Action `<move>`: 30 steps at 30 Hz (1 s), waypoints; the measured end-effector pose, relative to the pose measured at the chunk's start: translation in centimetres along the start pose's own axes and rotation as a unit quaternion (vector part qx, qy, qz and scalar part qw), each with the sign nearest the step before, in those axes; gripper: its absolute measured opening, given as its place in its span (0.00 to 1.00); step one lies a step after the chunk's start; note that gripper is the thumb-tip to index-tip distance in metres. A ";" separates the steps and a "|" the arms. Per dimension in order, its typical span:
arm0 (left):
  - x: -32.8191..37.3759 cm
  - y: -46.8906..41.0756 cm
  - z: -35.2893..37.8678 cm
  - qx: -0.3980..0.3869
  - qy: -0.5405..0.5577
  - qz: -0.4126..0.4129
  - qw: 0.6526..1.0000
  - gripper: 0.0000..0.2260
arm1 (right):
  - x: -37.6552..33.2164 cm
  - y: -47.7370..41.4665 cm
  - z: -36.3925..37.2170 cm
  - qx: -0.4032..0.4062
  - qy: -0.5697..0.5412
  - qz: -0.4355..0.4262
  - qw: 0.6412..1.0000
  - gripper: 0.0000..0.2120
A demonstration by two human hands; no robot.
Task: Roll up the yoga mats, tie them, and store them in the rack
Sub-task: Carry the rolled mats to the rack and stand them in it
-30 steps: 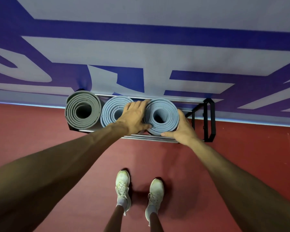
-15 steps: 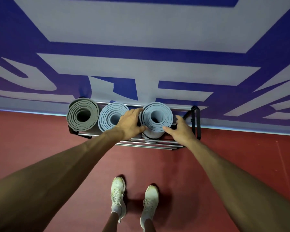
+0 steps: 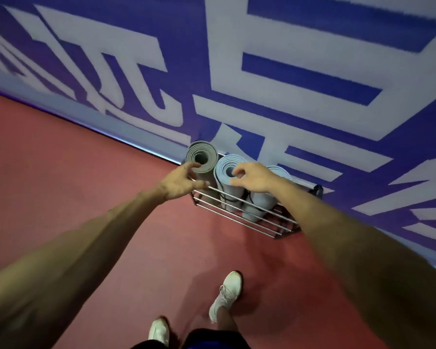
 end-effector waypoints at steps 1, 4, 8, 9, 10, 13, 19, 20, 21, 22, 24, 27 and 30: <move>-1.6 1.6 -1.5 0.019 0.022 -0.007 1.000 0.26 | -2.1 -0.1 0.4 -0.012 0.015 -0.015 1.000 0.19; -7.6 6.1 -5.6 0.063 0.072 -0.036 0.995 0.25 | -8.6 -1.2 2.8 -0.035 0.039 -0.060 0.997 0.20; -18.0 12.3 -10.3 0.109 0.120 -0.073 0.984 0.22 | -19.3 -2.6 9.0 -0.074 0.058 -0.108 0.990 0.21; -20.9 14.2 -11.4 0.120 0.131 -0.080 0.981 0.22 | -22.1 -2.9 11.2 -0.085 0.068 -0.120 0.987 0.20; -23.8 16.2 -12.4 0.129 0.143 -0.085 0.977 0.21 | -25.0 -3.1 13.5 -0.097 0.081 -0.135 0.983 0.20; -33.4 22.9 -14.7 0.150 0.194 -0.108 0.963 0.20 | -33.6 -3.4 21.6 -0.153 0.111 -0.171 0.967 0.19; -53.5 38.7 -17.2 0.233 0.286 -0.178 0.912 0.16 | -51.1 -2.3 37.9 -0.265 0.159 -0.268 0.913 0.16; -56.5 41.5 -17.1 0.254 0.302 -0.192 0.899 0.16 | -53.9 -1.8 40.4 -0.276 0.163 -0.286 0.903 0.16; -59.2 44.2 -16.9 0.276 0.319 -0.206 0.883 0.16 | -56.7 -1.3 42.7 -0.283 0.164 -0.305 0.894 0.15; -61.8 46.9 -16.7 0.299 0.336 -0.220 0.865 0.15 | -59.6 -0.8 45.0 -0.289 0.163 -0.324 0.886 0.15; -66.4 52.1 -16.0 0.345 0.370 -0.240 0.829 0.12 | -64.6 0.9 49.5 -0.310 0.162 -0.356 0.866 0.15; -71.5 58.5 -14.6 0.398 0.415 -0.266 0.774 0.12 | -70.1 3.9 56.5 -0.366 0.166 -0.393 0.827 0.17; -75.4 62.7 -12.7 0.418 0.442 -0.301 0.734 0.09 | -73.7 6.4 62.9 -0.409 0.179 -0.420 0.790 0.19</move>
Point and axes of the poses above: each hand's wrist, its own y-axis away from the middle knuckle, its own z-axis out of the palm, x = y × z, the point moved 6 cm from there along -y, towards the middle knuckle, and after that the axes turned 12 degrees about -z, right-handed, at the moved point
